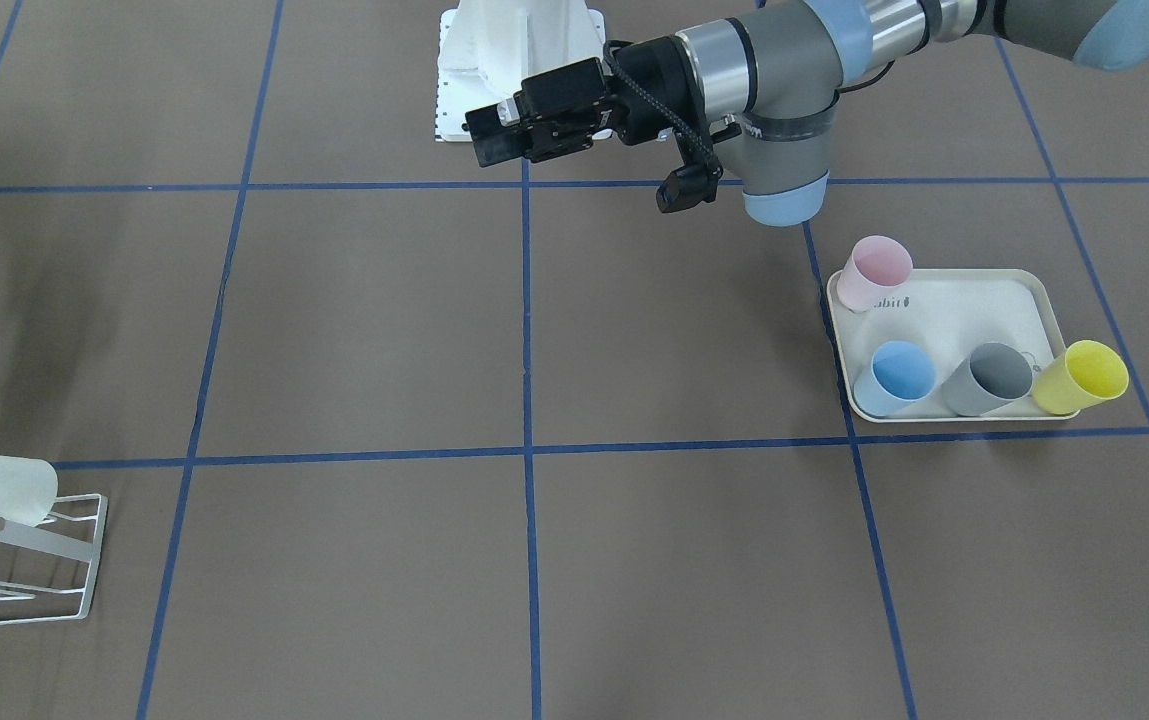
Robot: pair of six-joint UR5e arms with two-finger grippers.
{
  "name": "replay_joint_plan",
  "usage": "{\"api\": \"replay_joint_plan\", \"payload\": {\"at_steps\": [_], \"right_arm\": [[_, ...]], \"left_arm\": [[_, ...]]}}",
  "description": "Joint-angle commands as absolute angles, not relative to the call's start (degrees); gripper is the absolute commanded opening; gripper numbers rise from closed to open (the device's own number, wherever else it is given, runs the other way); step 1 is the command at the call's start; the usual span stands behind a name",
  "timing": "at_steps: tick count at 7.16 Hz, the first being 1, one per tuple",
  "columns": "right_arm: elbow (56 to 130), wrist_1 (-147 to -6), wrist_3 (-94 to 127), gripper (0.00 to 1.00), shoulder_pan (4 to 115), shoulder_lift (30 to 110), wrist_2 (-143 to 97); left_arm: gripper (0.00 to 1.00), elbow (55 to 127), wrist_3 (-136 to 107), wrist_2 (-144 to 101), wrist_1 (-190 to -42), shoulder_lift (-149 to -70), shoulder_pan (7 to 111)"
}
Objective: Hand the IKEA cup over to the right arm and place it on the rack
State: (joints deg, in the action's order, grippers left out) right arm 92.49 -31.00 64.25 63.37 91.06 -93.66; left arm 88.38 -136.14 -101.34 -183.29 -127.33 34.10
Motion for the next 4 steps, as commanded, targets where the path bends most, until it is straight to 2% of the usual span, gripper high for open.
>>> {"api": "replay_joint_plan", "payload": {"at_steps": [1,4], "right_arm": [[90.45,-31.02,62.33,0.00,63.37,89.75,-93.69],[88.51,-31.20,62.31,0.00,63.37,88.42,-95.09]], "left_arm": [[0.79,87.89,-136.14,-101.34,-183.34,-127.35,34.10],[0.79,87.89,-136.14,-101.34,-183.25,-127.35,34.01]]}}
